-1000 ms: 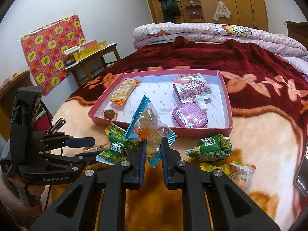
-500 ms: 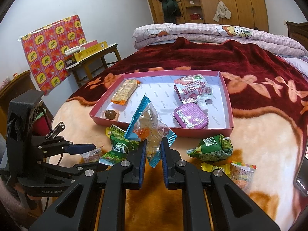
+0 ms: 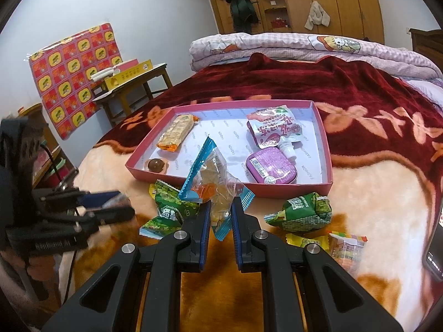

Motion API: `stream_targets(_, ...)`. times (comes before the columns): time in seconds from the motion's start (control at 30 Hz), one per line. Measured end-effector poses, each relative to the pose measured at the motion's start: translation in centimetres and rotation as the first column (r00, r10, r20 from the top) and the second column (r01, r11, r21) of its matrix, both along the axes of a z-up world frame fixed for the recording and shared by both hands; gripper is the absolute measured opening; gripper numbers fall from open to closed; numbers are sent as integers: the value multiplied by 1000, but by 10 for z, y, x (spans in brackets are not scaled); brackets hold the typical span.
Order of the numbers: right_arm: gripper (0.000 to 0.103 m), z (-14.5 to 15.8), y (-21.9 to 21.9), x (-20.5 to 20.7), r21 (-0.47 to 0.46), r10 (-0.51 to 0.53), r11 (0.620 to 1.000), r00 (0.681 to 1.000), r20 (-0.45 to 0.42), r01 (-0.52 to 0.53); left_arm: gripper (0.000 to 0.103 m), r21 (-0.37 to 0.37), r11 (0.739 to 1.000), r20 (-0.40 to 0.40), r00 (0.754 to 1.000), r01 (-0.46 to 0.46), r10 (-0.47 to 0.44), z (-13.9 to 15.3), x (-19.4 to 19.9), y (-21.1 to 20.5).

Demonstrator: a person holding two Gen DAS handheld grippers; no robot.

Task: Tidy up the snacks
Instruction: 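Carry the gummy packet and clear packet over the pink box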

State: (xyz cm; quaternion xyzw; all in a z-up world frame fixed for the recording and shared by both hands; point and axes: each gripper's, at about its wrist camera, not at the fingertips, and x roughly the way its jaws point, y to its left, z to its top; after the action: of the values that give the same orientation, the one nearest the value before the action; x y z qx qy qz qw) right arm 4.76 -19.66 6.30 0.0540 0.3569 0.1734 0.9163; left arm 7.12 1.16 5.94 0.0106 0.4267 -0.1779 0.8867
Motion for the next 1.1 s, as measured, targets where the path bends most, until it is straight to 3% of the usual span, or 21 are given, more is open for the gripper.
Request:
stream_targets(0.57, 16, 3, 6, 26, -7, 2, 1000, 1000, 0, -2, 41, -21, 997, 119, 990, -79, 81, 13, 51, 1)
stream_targets(0.8, 16, 2, 18, 47, -17, 4, 1000, 1000, -4, -4, 41, -69, 992, 105, 988, -105, 112, 2, 77, 5)
stream_targets(1.1, 16, -13, 25, 70, -34, -19, 999, 999, -49, 17, 41, -47, 994, 98, 990, -94, 98, -13, 99, 3)
